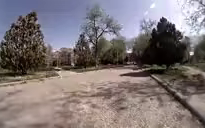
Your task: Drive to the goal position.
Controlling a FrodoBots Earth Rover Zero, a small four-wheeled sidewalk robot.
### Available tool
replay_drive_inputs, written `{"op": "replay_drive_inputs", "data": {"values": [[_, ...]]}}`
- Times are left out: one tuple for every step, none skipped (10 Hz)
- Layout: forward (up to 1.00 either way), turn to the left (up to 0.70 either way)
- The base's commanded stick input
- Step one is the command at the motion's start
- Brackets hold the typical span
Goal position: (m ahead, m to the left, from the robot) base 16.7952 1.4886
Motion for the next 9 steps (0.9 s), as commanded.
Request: {"op": "replay_drive_inputs", "data": {"values": [[0.00,-0.70],[0.00,-0.70],[0.00,-0.70],[0.00,-0.70],[0.00,-0.28],[0.06,0.00],[0.23,0.00],[0.39,0.00],[0.55,0.00]]}}
